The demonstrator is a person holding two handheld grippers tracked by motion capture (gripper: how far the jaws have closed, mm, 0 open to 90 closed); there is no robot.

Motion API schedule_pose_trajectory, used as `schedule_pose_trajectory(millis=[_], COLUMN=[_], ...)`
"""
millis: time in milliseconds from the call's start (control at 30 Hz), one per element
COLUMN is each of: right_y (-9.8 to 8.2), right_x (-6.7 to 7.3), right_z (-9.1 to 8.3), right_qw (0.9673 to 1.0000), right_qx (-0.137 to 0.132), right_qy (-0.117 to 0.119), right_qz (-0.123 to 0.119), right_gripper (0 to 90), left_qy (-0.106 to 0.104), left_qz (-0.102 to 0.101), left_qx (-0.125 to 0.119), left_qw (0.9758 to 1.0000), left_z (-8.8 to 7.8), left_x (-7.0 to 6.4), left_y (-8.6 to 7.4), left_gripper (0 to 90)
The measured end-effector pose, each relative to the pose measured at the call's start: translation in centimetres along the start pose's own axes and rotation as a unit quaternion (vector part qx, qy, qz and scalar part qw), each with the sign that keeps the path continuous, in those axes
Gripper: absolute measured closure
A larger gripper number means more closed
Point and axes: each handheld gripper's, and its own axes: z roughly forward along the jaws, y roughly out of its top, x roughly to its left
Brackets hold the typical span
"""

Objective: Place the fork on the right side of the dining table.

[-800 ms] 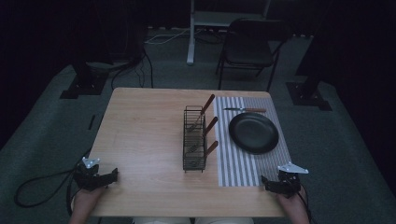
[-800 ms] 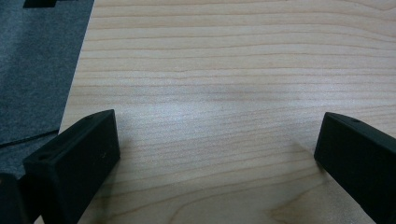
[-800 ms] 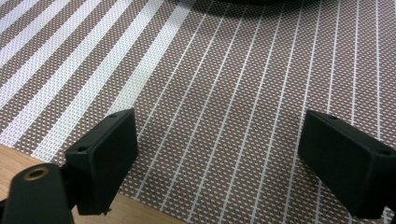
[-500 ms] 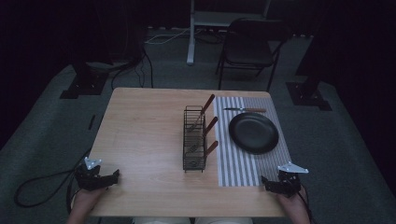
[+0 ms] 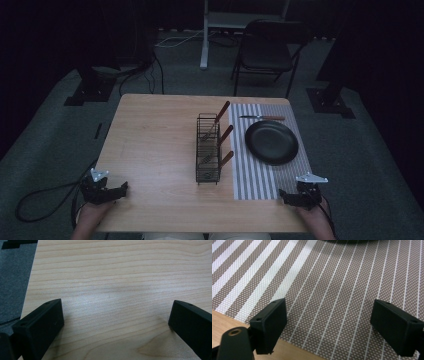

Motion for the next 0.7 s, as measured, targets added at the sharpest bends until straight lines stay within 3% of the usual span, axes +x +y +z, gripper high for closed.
schedule_pose_trajectory(millis=[200,333,400,700], right_y=[0.3,0.5,0.8,2.4], right_x=[0.0,0.6,0.9,1.5], right_z=[-0.2,-0.1,-0.2,-0.5], right_qw=[0.9997,0.9995,0.9996,0.9988], right_qx=[0.006,0.007,0.001,-0.015], right_qy=[0.022,0.030,0.022,0.045], right_qz=[0.007,-0.008,-0.014,-0.015], right_gripper=[14.9,15.0,15.5,16.3], left_qy=[0.002,0.001,0.002,0.002], left_qz=[-0.001,-0.001,-0.001,-0.001], left_qx=[0.001,0.000,0.000,0.000], left_qw=[1.0000,1.0000,1.0000,1.0000], left_z=[0.0,0.0,0.0,0.0], left_x=[0.0,0.0,0.0,0.0], left_y=[0.0,0.0,0.0,0.0], left_gripper=[0.1,0.1,0.1,0.1])
